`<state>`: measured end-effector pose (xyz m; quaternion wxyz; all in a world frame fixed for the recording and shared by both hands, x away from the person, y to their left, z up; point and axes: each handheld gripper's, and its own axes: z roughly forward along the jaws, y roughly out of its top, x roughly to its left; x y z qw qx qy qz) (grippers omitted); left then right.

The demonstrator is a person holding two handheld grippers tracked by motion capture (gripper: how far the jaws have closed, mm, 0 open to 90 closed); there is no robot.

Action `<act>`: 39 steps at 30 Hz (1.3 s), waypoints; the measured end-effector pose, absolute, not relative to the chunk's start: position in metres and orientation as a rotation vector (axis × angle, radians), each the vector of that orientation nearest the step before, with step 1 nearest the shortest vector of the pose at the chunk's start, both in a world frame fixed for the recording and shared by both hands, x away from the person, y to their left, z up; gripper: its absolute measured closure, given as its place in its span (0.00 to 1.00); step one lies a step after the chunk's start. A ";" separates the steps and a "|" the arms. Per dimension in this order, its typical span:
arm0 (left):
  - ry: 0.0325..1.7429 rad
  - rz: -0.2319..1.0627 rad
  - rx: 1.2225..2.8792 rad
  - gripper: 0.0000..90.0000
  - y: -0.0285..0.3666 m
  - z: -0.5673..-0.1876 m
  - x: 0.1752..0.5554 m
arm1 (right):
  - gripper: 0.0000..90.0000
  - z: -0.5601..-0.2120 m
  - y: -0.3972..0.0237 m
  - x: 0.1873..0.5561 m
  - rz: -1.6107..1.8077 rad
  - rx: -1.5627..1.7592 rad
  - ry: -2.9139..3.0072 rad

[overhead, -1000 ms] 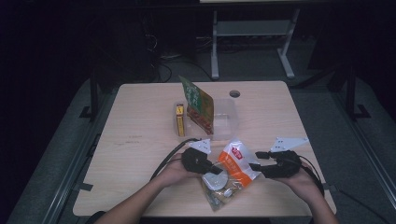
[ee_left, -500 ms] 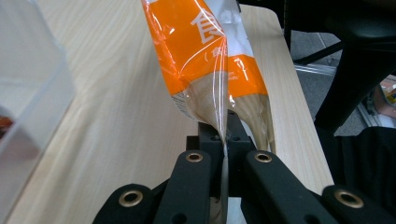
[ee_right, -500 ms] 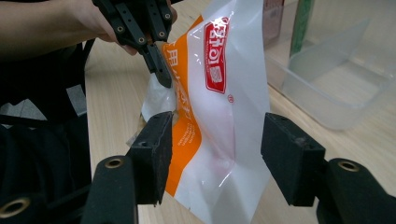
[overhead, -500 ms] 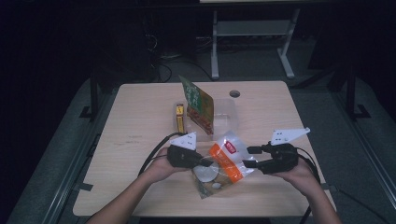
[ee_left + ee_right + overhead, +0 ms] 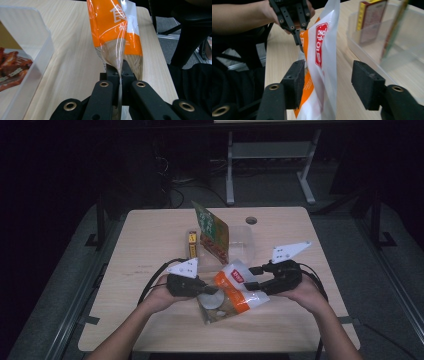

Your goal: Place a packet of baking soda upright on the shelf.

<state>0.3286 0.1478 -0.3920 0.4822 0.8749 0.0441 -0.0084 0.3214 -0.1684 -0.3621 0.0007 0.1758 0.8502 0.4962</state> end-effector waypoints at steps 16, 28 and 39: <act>0.147 0.043 2.084 1.00 0.176 -0.380 0.334 | 0.84 -0.357 -0.128 0.345 1.564 0.400 2.772; 0.156 0.035 2.078 0.99 0.174 -0.385 0.335 | 0.99 -0.358 -0.129 0.344 1.536 0.335 2.771; 0.175 0.037 2.103 0.91 0.164 -0.392 0.333 | 1.00 -0.353 -0.133 0.341 1.462 0.361 2.765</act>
